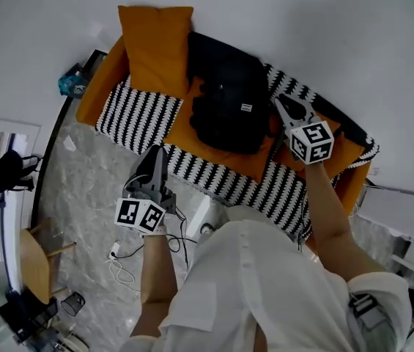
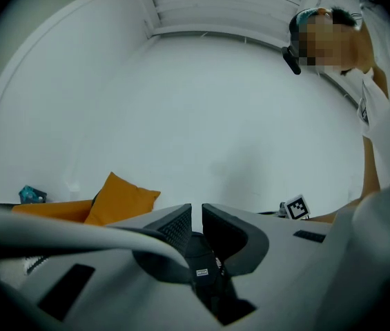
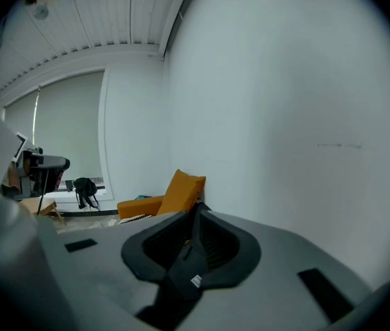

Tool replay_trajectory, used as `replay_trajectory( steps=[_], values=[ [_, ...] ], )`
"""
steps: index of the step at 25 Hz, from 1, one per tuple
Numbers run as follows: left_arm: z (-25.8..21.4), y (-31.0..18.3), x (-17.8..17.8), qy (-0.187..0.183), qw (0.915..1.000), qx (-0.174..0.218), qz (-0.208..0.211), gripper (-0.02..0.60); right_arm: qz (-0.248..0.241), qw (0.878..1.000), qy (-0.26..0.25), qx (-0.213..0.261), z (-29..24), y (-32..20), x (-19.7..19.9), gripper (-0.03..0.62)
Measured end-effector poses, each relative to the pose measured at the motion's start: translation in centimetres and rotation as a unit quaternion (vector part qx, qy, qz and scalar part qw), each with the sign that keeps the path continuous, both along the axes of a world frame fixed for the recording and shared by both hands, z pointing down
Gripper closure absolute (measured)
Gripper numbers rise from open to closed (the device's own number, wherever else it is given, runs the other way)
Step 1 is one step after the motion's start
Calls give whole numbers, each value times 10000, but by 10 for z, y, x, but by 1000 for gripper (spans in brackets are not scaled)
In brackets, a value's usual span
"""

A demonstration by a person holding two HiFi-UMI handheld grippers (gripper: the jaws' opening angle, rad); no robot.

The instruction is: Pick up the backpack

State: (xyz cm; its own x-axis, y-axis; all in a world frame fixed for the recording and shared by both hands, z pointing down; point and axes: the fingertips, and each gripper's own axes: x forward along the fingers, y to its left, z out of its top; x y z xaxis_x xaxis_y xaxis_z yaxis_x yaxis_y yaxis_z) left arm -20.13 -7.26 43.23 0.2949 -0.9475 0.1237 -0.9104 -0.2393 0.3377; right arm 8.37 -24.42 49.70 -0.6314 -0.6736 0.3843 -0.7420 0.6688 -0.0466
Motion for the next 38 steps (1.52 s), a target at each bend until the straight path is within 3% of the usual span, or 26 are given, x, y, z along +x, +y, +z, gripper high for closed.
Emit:
replay_trajectory(
  steps=[2, 17, 38],
  values=[
    [7, -16, 6, -2, 10000, -65, 47, 522, -46, 9999, 61, -124, 16, -15, -1, 493],
    [56, -99, 47, 97, 9983, -486, 319, 522, -398, 9943, 653, -745, 126, -110, -6, 482],
    [83, -145, 93, 150, 9954, -654, 686, 522, -591, 9721, 1646, -1565, 246, -190, -13, 388]
  ],
)
